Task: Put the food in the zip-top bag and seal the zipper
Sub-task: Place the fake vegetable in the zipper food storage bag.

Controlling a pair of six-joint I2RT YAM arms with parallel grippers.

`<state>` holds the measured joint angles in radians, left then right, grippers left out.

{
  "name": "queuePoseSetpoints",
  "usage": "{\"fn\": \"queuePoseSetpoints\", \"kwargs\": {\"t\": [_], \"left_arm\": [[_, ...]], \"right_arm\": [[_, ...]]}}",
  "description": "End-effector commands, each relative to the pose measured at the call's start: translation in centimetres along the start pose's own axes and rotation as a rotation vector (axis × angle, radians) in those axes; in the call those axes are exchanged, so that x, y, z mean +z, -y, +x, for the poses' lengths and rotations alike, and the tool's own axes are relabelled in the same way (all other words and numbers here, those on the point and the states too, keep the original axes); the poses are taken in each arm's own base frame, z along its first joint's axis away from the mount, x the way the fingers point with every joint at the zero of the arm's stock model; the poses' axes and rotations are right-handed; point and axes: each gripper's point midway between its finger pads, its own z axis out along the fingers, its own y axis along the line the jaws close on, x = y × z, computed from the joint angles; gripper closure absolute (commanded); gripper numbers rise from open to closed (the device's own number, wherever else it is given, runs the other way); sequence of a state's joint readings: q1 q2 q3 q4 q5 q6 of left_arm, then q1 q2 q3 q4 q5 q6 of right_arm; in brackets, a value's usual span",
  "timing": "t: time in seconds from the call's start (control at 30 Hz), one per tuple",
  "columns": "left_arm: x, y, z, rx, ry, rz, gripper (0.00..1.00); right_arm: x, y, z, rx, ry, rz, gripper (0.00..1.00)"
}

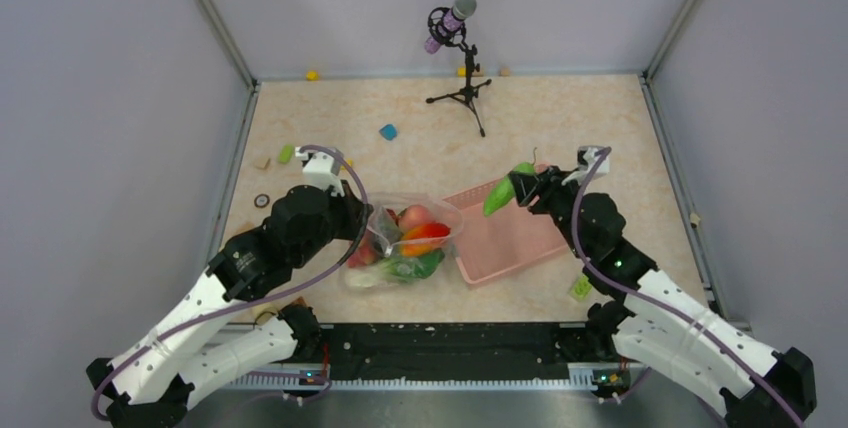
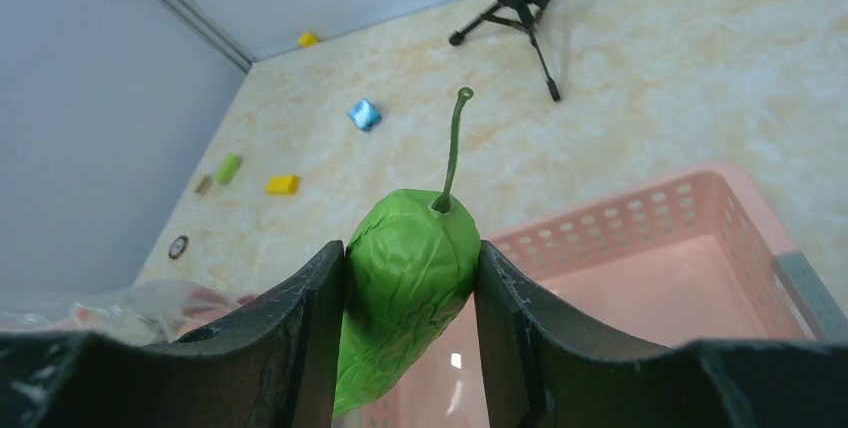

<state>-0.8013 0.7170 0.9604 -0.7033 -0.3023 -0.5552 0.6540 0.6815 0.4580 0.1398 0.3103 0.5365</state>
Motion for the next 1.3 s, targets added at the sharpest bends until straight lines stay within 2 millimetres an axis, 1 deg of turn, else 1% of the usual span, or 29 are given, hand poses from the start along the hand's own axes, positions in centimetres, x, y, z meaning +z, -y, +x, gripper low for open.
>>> {"fn": "queuePoseSetpoints", "kwargs": {"t": [0.0, 0.07, 0.13, 0.2, 0.27, 0.33, 0.37, 0.4, 0.43, 0.5, 0.53, 0.57, 0.63, 0.73, 0.83, 0.9, 0.97, 1.07, 1.17, 1.27], "left_arm": [[-0.2, 0.2, -1.6, -0.023, 0.064, 0.002, 1.0], [-0.2, 0.2, -1.7, -0.024, 0.066, 0.001, 1.0], [-0.3, 0.1, -1.8, -0.025, 0.074, -0.004, 1.0], [-0.4, 0.0, -1.9, -0.026, 0.08, -0.007, 1.0], [-0.4, 0.1, -1.9, -0.025, 0.078, -0.003, 1.0], [-0.3, 0.2, -1.8, -0.025, 0.072, 0.001, 1.0], [-0.2, 0.2, -1.7, -0.024, 0.069, 0.001, 1.0], [-0.2, 0.2, -1.7, -0.024, 0.067, 0.001, 1.0], [-0.2, 0.2, -1.7, -0.024, 0.067, 0.003, 1.0], [-0.2, 0.3, -1.7, -0.024, 0.065, 0.006, 1.0], [-0.3, 0.3, -1.7, -0.025, 0.067, 0.008, 1.0], [-0.4, 0.3, -1.8, -0.026, 0.07, 0.009, 1.0], [-0.5, 0.3, -1.9, -0.027, 0.075, 0.009, 1.0], [-0.6, 0.3, -1.9, -0.03, 0.079, 0.013, 1.0], [-0.6, 0.3, -1.9, -0.03, 0.078, 0.013, 1.0], [-0.4, 0.3, -1.8, -0.028, 0.072, 0.014, 1.0], [-0.3, 0.3, -1.7, -0.027, 0.069, 0.013, 1.0], [-0.2, 0.3, -1.6, -0.025, 0.063, 0.01, 1.0], [-0.1, 0.3, -1.6, -0.025, 0.061, 0.01, 1.0], [-0.1, 0.4, -1.6, -0.028, 0.06, 0.014, 1.0]], "right_arm": [[1.0, -7.1, -7.8, 0.013, 0.196, -0.184, 1.0], [1.3, -10.1, -9.2, -0.024, 0.237, -0.257, 1.0], [0.9, -13.4, -10.7, -0.056, 0.291, -0.344, 1.0], [0.1, -16.6, -11.5, -0.08, 0.339, -0.447, 1.0], [-0.7, -19.3, -11.5, -0.087, 0.355, -0.543, 1.0], [-1.5, -21.9, -10.5, -0.095, 0.342, -0.654, 1.0], [-2.1, -23.2, -9.6, -0.096, 0.33, -0.706, 1.0], [-2.2, -24.3, -8.3, -0.116, 0.311, -0.745, 1.0], [-2.6, -25.2, -7.7, -0.134, 0.313, -0.77, 1.0], [-2.6, -26.5, -5.6, -0.187, 0.302, -0.79, 1.0], [-2.2, -26.9, -4.3, -0.219, 0.292, -0.783, 1.0], [-1.9, -27.1, -3.5, -0.239, 0.289, -0.765, 1.0], [-1.1, -27.1, -2.4, -0.254, 0.294, -0.746, 1.0], [-0.3, -26.6, -1.3, -0.256, 0.31, -0.716, 1.0], [0.5, -25.3, -0.9, -0.278, 0.354, -0.648, 1.0], [0.5, -24.7, -0.5, -0.276, 0.373, -0.629, 1.0], [0.6, -24.6, 0.4, -0.293, 0.371, -0.633, 1.0], [0.2, -25.3, 2.6, -0.336, 0.33, -0.671, 1.0], [-1.3, -26.4, 4.3, -0.395, 0.323, -0.726, 1.0], [-1.6, -26.8, 6.0, -0.481, 0.321, -0.708, 1.0]]}}
